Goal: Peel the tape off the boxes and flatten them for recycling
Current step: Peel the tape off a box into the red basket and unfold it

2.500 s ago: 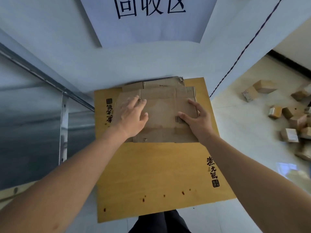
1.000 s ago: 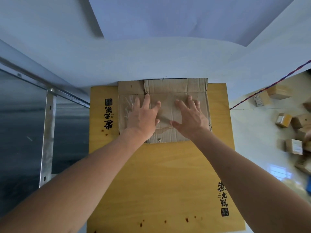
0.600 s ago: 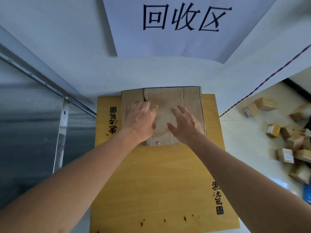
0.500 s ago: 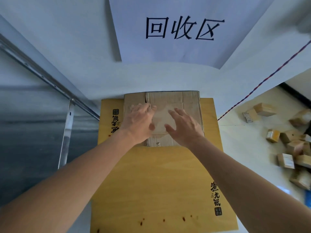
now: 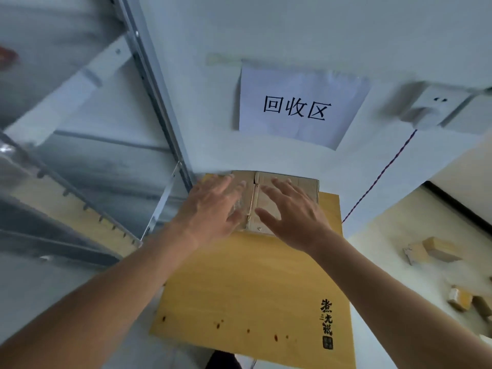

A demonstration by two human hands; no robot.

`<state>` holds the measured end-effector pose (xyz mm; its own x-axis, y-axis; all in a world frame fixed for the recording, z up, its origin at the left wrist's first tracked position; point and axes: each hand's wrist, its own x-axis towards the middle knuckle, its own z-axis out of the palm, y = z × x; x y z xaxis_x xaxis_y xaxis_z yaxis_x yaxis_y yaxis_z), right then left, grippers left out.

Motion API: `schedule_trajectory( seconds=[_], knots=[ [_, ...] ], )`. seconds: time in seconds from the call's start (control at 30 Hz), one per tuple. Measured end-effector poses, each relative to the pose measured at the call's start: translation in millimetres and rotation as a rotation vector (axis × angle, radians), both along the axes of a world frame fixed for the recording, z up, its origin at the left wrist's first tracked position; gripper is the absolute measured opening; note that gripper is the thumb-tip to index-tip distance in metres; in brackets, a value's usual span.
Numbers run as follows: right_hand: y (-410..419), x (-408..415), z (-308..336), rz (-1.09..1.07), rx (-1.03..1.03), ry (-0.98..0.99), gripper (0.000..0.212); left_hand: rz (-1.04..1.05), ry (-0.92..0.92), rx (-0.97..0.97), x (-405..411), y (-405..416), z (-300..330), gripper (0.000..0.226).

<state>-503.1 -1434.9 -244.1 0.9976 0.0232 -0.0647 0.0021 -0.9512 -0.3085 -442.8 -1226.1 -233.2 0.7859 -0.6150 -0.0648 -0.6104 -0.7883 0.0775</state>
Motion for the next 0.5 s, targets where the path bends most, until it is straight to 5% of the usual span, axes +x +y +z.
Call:
schedule_trajectory(
  seconds=[0.5],
  knots=[
    [114,-117,158,0.316,-0.005,-0.316,0.064,0.295,-0.284,-0.102,-184,127,148,0.059]
  ],
)
